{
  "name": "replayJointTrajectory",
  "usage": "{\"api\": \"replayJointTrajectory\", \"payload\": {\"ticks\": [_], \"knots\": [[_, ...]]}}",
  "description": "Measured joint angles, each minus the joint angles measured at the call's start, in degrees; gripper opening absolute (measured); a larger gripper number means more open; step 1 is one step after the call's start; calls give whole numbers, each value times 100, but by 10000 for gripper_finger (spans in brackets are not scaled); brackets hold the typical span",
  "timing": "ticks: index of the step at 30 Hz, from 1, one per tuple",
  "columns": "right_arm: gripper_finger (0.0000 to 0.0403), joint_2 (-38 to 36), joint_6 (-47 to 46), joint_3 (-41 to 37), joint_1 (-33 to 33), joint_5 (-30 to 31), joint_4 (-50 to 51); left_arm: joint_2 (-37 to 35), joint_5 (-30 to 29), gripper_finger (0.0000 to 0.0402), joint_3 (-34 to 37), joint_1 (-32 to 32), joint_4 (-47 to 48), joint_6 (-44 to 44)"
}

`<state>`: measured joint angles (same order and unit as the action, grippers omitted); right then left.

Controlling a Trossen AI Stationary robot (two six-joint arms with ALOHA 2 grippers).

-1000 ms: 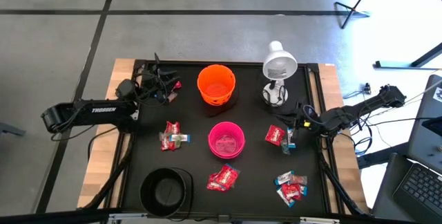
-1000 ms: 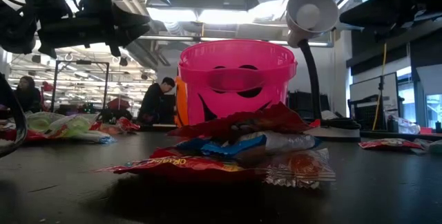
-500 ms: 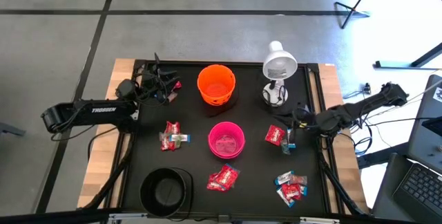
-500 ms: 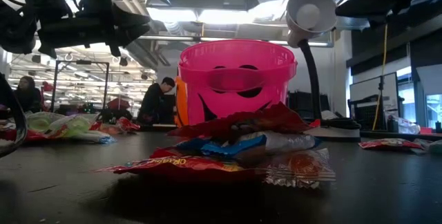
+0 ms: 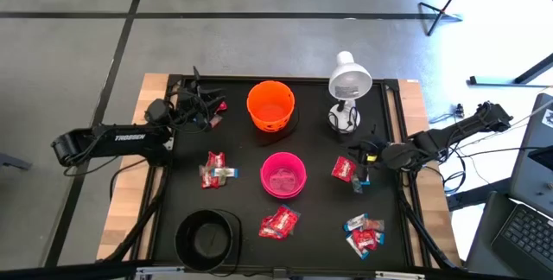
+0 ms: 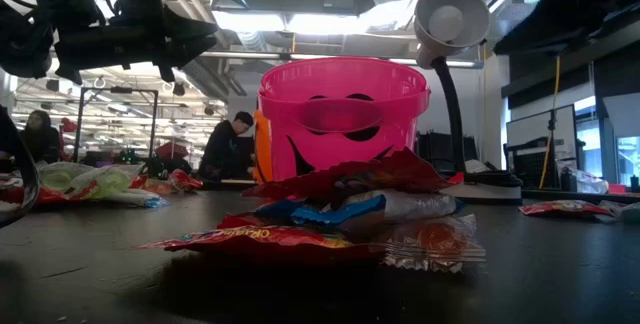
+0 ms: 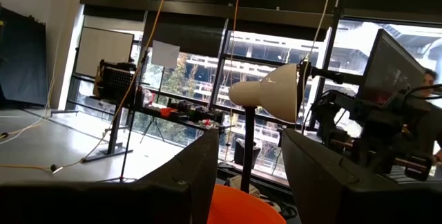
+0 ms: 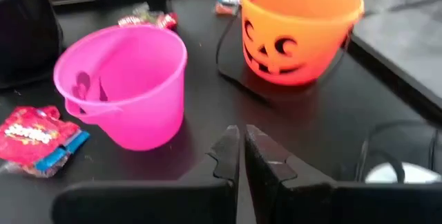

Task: Sort candy
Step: Put the red candy into the orange bucket

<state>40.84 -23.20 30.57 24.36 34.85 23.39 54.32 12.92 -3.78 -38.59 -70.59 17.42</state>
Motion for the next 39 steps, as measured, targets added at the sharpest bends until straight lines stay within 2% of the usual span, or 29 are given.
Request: {"api": "replayJointTrajectory", "payload": {"ticks": [3,9,13,18,25,39], "knots": [[55,20,-314,0,0,-132,389,0,1,151,-1,-1,2,-1],[137,144,-931,2,0,-507,929,1,-1,151,1,0,2,-1],[167,336,-1260,2,0,-863,1154,-1,0,151,0,-2,5,-1],[174,743,-1524,2,0,-1165,1198,1,0,151,-1,-1,9,-1],[175,1319,-2301,2,0,-1499,1793,1,1,151,-1,-1,28,-1],[175,1611,-2453,2,0,-1496,1871,0,0,151,-1,-2,28,-1]]}}
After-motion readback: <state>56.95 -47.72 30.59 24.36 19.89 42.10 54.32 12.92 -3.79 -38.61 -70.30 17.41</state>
